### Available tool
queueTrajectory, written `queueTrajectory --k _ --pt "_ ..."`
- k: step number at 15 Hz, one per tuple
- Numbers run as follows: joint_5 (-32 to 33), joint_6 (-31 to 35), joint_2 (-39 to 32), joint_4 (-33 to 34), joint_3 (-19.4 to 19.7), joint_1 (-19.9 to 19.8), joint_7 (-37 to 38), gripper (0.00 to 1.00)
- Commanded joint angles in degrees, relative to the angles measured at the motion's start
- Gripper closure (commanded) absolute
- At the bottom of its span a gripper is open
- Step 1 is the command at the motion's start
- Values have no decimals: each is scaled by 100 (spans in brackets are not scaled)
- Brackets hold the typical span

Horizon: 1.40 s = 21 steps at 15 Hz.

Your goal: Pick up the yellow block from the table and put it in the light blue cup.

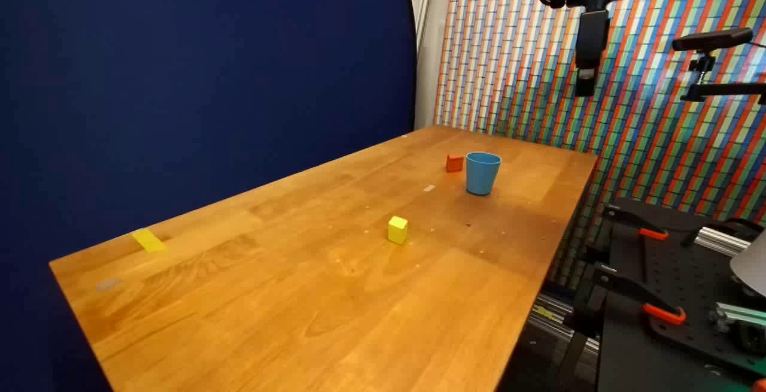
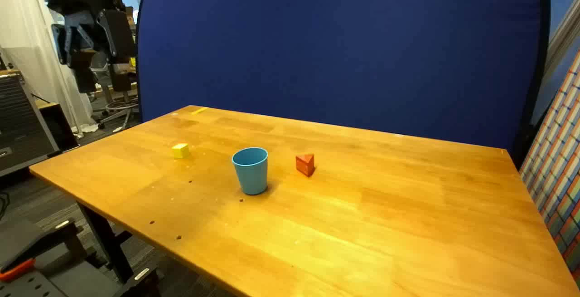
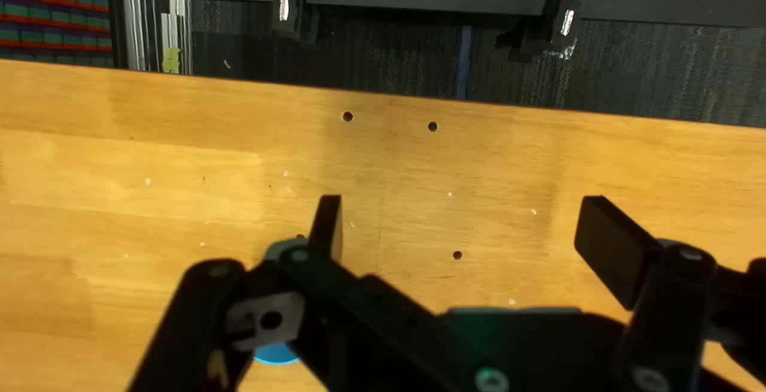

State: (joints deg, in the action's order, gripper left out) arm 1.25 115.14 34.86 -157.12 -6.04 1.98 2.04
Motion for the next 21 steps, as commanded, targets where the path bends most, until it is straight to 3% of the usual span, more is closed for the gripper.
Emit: queueTrajectory --k 1,5,15,21 --pt "38 -10 -4 9 63 66 35 0" --pt "38 -10 -2 10 63 66 35 0" --pt "-278 2116 -3207 1250 -204 257 730 0" --pt "-12 2506 -4919 2459 -171 593 1396 0"
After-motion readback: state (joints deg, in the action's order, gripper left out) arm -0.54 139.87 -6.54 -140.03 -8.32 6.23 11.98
